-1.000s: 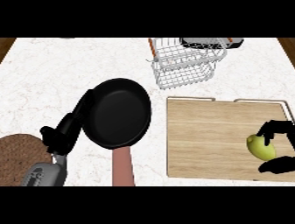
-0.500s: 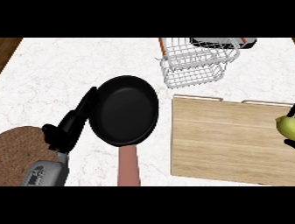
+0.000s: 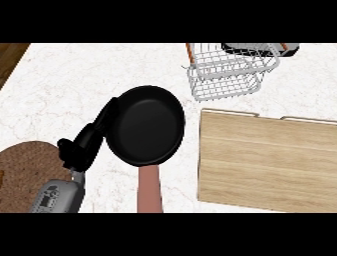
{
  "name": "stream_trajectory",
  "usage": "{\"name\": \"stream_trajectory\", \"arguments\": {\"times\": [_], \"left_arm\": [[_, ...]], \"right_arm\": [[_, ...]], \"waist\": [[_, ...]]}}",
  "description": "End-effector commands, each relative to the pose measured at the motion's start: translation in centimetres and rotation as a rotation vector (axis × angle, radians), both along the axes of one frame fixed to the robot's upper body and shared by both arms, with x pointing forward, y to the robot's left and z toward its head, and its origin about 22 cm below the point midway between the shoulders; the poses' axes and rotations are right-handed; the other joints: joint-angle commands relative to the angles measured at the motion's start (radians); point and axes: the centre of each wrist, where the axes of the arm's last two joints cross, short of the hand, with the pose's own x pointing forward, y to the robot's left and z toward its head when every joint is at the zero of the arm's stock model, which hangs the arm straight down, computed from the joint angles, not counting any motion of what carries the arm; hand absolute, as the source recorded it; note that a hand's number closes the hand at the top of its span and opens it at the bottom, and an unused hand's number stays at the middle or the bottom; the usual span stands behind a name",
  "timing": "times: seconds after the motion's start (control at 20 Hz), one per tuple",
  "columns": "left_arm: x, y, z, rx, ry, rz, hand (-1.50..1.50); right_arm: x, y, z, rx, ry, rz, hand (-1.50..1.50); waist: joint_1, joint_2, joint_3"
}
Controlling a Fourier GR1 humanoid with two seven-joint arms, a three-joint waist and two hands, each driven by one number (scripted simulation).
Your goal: Pick the lemon from the tray and place it in the tiered basket
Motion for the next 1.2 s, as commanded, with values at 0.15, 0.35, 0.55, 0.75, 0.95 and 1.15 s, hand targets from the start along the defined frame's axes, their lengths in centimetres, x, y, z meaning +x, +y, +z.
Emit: {"name": "stream_trajectory", "arguments": {"times": [0.15, 0.35, 0.55, 0.75, 0.95, 1.15], "left_arm": [[-0.2, 0.7, 0.6, -0.003, 0.004, 0.015, 0.0], [-1.3, 1.5, -1.0, 0.018, 0.002, 0.023, 0.0], [-0.5, 0.8, 0.6, -0.001, 0.009, 0.042, 0.0], [-2.2, 1.8, -1.5, -0.009, 0.017, 0.033, 0.0], [-0.9, 0.9, -0.2, -0.005, 0.017, 0.04, 0.0], [-0.8, -0.3, -0.5, 0.016, 0.007, 0.031, 0.0]], "right_arm": [[4.9, 2.7, 7.6, 0.125, -0.126, 0.119, 1.5], [7.0, 5.2, 10.6, 0.146, -0.103, 0.14, 1.5], [9.2, 9.7, 14.1, 0.201, -0.102, 0.168, 1.5], [10.8, 13.7, 15.7, 0.183, -0.064, 0.145, 1.5], [12.5, 19.5, 16.5, 0.227, -0.035, 0.167, 1.5], [13.1, 21.7, 16.0, 0.189, 0.003, 0.188, 1.5]], "waist": [[-0.017, -0.008, -0.002], [-0.025, -0.01, -0.003], [-0.039, -0.015, -0.004], [-0.034, -0.012, -0.004], [-0.038, -0.014, -0.004], [-0.036, -0.009, -0.004]]}}
